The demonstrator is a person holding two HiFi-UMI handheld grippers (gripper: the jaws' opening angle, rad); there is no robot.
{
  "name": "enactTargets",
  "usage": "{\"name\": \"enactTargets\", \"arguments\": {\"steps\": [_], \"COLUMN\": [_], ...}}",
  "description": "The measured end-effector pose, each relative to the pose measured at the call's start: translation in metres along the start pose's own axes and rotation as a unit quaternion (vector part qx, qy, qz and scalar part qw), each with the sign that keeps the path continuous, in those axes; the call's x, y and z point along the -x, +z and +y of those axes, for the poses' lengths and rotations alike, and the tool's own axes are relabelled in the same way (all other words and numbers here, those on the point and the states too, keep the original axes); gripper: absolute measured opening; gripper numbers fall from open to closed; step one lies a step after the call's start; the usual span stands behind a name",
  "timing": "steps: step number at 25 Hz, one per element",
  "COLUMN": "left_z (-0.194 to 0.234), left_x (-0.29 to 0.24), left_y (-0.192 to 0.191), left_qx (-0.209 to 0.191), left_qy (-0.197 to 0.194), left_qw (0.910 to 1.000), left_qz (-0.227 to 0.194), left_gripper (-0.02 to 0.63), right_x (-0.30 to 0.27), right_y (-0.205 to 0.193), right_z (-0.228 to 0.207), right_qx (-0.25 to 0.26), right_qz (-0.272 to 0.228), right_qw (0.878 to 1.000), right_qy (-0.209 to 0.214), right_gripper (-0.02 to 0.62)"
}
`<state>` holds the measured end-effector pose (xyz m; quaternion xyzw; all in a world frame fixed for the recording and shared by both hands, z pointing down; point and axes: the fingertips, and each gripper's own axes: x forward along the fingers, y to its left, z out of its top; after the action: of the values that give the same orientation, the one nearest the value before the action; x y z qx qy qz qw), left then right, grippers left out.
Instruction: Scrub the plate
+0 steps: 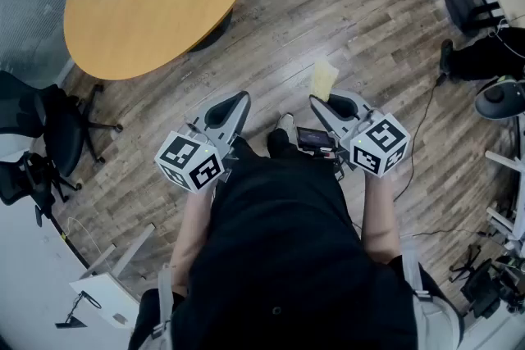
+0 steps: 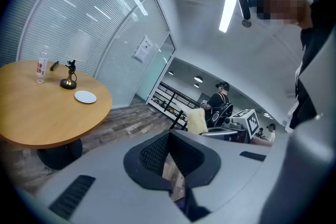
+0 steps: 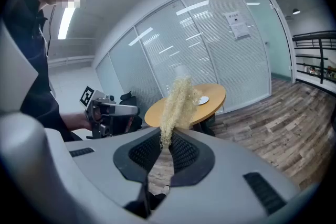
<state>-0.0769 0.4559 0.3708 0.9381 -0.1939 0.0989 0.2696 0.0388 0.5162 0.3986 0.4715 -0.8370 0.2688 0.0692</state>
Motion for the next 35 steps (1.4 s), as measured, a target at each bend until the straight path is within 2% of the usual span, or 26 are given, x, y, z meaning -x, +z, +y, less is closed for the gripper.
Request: {"name": "enactTargets", "arguments": {"steps": [10, 18, 23, 27, 35], "left_z": [-0.01, -0.012, 0.01, 0.039, 0.099], "left_x": [-0.013, -0.023, -0.026, -0.044, -0.089], "left_y": [-0.001, -0.018, -0.018, -0.001, 0.066], "left_qx": [0.003, 0.017, 0.029, 0.034, 0.021], "left_qy": [0.011, 0.016, 0.009, -0.006, -0.048], "left_qw": [0.9999, 0.9989, 0.9978, 0.9978, 0.9977], "left_qz": [0.001, 0.04, 0.059, 0.057, 0.044], "left_gripper": [0.012, 0.012, 0.012, 0.012, 0.012], "right_x": [0.02, 0.024, -0.001, -0.022, -0.071], "right_y": [-0.002, -0.015, -0.012, 0.004, 0.063], "right_z": [-0.016, -0.03, -0.033, -0.043, -0.084], "right_qx": [-0.014, -0.052, -0.061, -0.063, -0.055], "right_qz": [-0.014, -0.015, -0.008, -0.011, -0.011], "right_qw": [1.0, 0.998, 0.998, 0.997, 0.995], "right_qy": [-0.021, -0.024, -0.029, -0.047, -0.086], "right_gripper": [0.046, 0.046, 0.046, 0.046, 0.046]}}
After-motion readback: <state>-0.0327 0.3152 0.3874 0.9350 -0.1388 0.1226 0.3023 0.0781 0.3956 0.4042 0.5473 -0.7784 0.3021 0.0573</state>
